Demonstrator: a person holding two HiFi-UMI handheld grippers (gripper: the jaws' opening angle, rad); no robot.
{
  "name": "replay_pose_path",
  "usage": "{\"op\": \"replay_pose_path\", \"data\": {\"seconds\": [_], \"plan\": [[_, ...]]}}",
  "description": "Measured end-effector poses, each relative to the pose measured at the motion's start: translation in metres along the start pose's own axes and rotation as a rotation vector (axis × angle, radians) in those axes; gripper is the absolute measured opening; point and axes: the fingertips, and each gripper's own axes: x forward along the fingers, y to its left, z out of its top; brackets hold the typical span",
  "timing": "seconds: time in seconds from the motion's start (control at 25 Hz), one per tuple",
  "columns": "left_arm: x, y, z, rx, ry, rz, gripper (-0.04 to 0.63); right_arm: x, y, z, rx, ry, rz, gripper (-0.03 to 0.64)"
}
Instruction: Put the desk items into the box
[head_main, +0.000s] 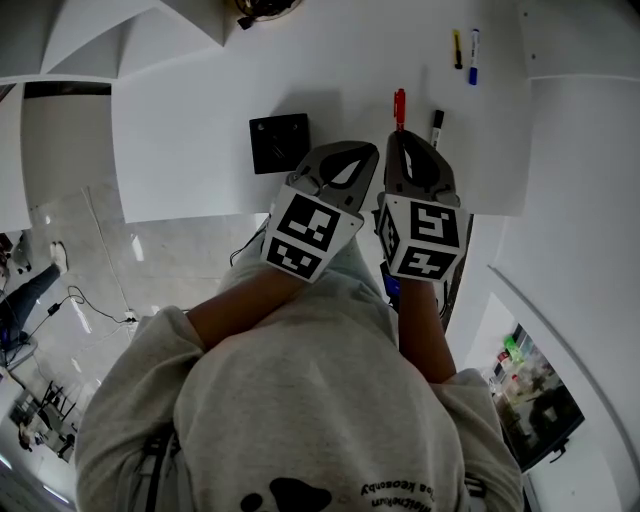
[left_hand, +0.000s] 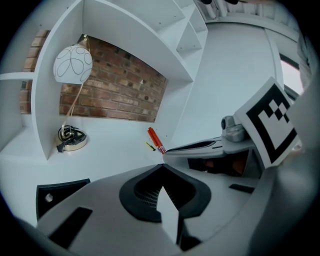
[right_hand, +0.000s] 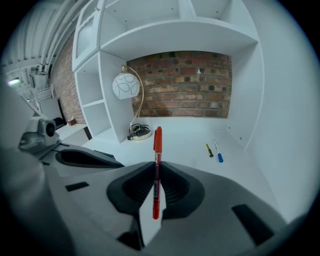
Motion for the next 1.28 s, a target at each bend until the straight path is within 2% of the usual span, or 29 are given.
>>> {"op": "replay_pose_path", "data": {"seconds": [0.56, 1.28], "plan": [[-0.043, 0.013, 0.0, 0.008, -0.055, 0.081, 0.005, -0.016, 0.051, 0.028, -0.074, -0.167, 0.093, 0.051], [-0.106, 0.056, -0.005, -0.022, -0.11, 0.213, 0.005, -0.016, 0.131, 0.056, -0.149, -0.285, 0.218, 0.051]]}}
